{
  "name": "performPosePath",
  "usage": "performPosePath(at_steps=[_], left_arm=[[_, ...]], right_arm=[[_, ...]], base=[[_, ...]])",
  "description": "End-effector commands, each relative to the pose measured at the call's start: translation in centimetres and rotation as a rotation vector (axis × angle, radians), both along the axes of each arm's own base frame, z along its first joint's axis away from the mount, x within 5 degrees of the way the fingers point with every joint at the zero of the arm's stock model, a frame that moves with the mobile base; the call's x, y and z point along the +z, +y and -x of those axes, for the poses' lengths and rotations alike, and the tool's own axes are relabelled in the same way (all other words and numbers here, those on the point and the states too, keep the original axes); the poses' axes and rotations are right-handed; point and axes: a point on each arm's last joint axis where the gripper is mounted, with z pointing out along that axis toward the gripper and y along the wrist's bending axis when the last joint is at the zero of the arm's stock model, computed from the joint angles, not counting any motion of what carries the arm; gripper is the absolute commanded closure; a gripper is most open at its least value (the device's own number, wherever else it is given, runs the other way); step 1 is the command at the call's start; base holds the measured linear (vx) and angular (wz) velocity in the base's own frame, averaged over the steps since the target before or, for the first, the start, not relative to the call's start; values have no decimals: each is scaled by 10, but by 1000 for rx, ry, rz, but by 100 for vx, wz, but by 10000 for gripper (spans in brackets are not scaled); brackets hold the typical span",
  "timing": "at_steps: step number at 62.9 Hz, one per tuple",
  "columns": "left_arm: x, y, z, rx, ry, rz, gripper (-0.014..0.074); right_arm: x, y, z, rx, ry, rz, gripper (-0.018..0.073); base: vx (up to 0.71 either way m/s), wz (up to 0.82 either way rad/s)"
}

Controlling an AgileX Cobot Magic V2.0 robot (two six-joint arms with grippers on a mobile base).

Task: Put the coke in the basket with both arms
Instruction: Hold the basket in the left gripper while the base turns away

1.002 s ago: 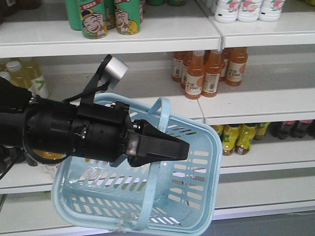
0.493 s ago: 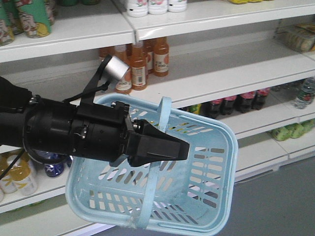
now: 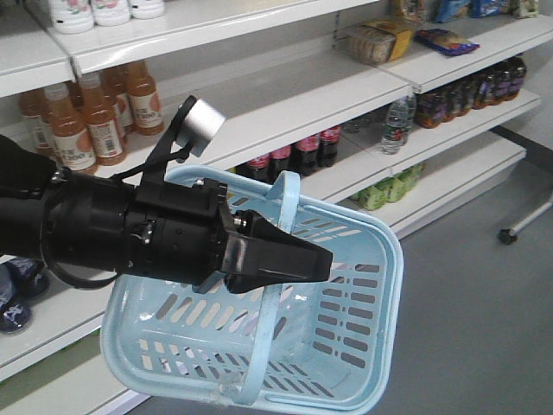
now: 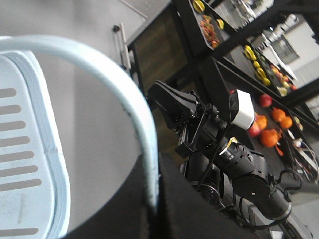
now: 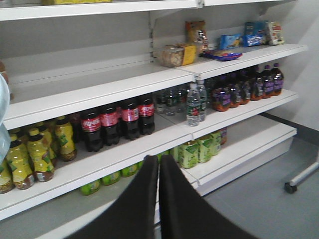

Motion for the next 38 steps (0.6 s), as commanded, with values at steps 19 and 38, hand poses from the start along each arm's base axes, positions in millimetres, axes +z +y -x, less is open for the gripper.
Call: performPosePath(at_steps=[19,38], left_arm=[[24,1,9,-9,-29,96,603],[24,1,9,-10,-28,96,603]], right_arm=[[5,0,1,2,-85,18,564],[5,0,1,2,-85,18,564]], base=[[-9,-50],[-10,-49]])
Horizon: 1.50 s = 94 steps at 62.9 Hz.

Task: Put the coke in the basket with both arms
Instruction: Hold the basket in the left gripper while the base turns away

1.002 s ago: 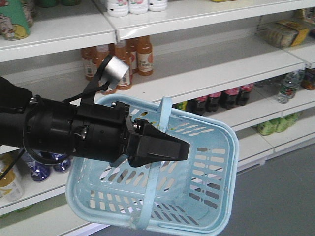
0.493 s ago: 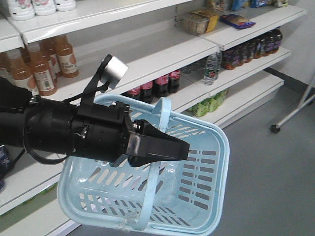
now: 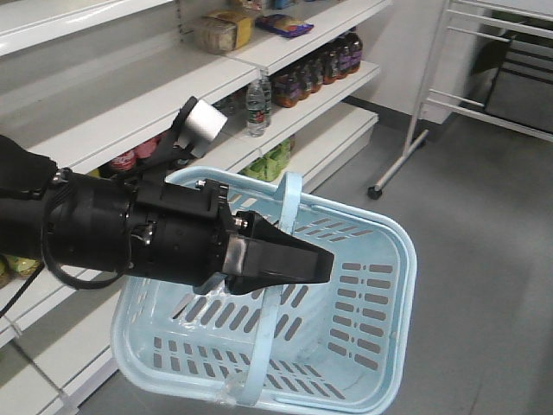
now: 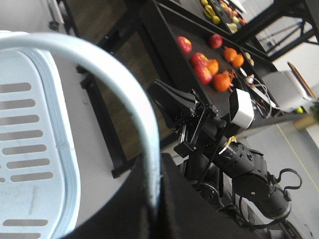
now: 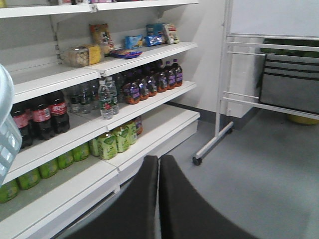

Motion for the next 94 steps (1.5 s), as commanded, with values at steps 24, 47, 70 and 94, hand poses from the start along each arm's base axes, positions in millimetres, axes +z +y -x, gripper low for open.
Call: performPosePath(at_steps=[24,47,70,94], left_arm=[[24,1,9,-10,-28,97,603],[24,1,9,-10,-28,97,603],[24,1,9,-10,-28,97,603],[24,1,9,-10,-28,97,603]], right_arm=[[5,0,1,2,-85,18,564],[5,0,1,2,-85,18,564],[5,0,1,2,-85,18,564],[5,0,1,2,-85,18,564]], base=[[-5,-44],[5,-38],[11,-38],[15,-21]])
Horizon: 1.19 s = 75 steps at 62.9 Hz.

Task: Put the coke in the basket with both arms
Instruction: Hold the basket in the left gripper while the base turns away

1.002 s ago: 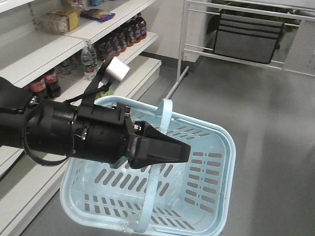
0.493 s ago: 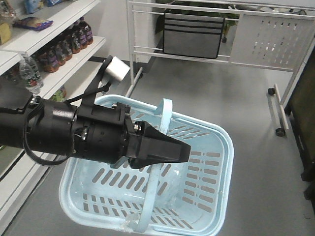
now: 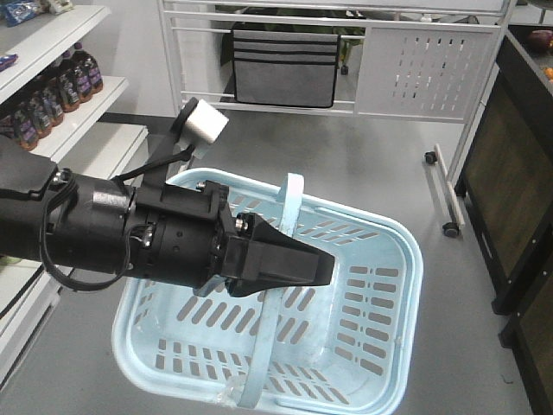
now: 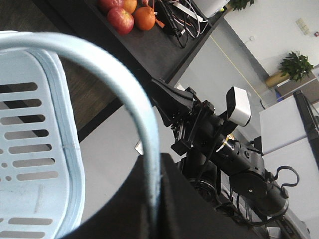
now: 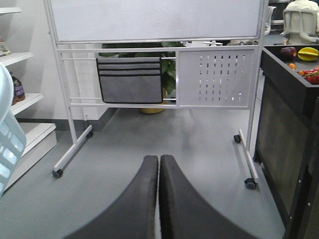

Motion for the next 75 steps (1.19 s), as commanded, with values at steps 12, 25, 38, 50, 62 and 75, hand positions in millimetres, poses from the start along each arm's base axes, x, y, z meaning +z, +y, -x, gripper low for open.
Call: performPosePath(at_steps=[12,25,38,50,62,75], left_arm=[[24,1,8,-3,-29,97,603],[24,1,8,-2,-29,96,603],[24,1,8,-2,-29,96,603],[24,1,8,-2,-29,96,603],[24,1,8,-2,-29,96,603],[24,1,8,-2,-29,96,603]], right_arm=[[5,0,1,2,-85,18,564],[5,0,1,2,-85,18,564],[5,0,1,2,-85,18,564],[5,0,1,2,-85,18,564],[5,0,1,2,-85,18,564],[5,0,1,2,-85,18,564]], base=[[20,-12],[23,-11],[24,-12],[24,-13],[24,-15],[24,-16]])
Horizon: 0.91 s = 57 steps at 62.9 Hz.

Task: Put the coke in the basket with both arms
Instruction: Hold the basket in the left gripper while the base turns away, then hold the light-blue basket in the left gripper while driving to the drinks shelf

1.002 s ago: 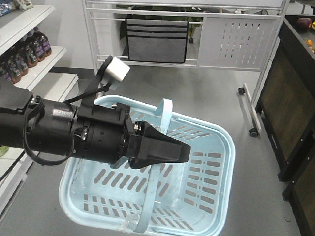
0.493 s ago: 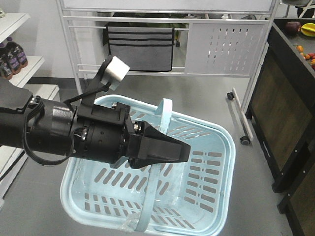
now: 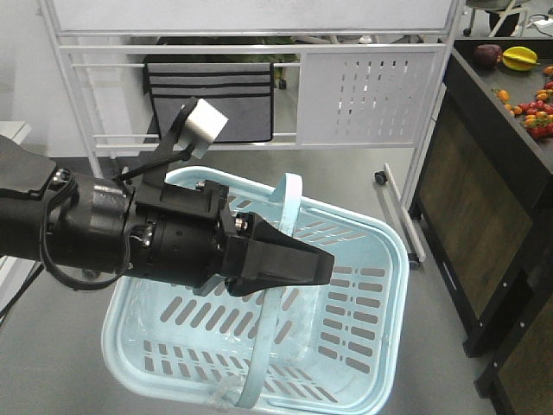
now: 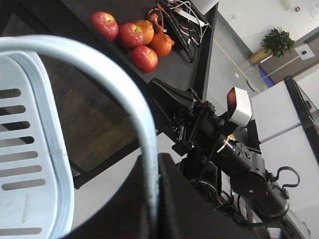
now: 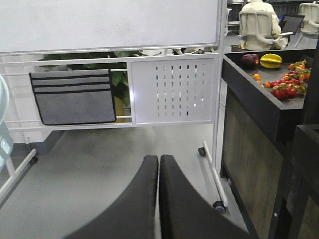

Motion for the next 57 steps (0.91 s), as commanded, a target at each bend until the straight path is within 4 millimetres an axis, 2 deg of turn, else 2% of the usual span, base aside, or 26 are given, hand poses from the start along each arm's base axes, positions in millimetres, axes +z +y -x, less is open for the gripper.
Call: performPosePath(at_steps=[1,32,57], left_arm=[[24,1,8,-2,-29,96,603],[24,1,8,-2,-29,96,603],[24,1,8,-2,-29,96,603]], right_arm=[[5,0,1,2,-85,18,564],[5,0,1,2,-85,18,564],[5,0,1,2,-85,18,564]], base=[[24,-16],[23,-12],[22,4]])
